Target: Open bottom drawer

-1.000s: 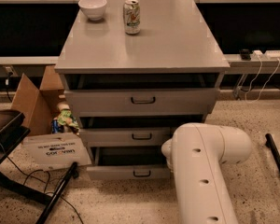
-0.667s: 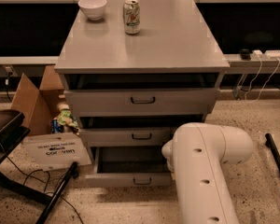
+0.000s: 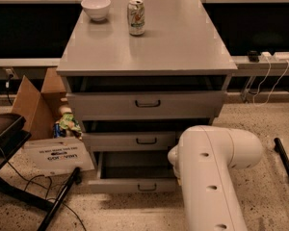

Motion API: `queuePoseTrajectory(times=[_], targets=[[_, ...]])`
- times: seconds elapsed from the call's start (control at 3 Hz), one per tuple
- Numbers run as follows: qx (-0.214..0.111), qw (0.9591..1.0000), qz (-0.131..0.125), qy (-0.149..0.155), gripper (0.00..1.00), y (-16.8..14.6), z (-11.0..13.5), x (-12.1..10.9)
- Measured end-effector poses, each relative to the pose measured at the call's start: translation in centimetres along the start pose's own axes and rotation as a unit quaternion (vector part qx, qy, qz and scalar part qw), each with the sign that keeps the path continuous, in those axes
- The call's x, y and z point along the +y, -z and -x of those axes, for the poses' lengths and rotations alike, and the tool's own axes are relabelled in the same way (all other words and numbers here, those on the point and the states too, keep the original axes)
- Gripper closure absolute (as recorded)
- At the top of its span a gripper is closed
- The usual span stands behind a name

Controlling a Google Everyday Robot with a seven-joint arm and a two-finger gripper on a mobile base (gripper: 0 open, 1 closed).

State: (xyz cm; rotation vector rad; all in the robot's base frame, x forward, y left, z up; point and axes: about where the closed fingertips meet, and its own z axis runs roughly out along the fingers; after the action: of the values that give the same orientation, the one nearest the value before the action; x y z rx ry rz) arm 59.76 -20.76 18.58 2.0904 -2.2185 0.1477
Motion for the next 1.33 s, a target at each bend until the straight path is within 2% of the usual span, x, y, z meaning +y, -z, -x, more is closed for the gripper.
queuePoseTrajectory(times=[0.33,0.67,1.0,1.33], targets=[[0.0,1.0,0.0,0.0,0.57,0.0,0.0,0.0],[0.0,1.0,0.0,0.0,0.26,-0.01,0.0,0.01],[0.0,1.0,0.0,0.0,0.04,-0.01,0.0,0.01],[0.0,1.0,0.0,0.0,0.0,-0.01,0.0,0.01]])
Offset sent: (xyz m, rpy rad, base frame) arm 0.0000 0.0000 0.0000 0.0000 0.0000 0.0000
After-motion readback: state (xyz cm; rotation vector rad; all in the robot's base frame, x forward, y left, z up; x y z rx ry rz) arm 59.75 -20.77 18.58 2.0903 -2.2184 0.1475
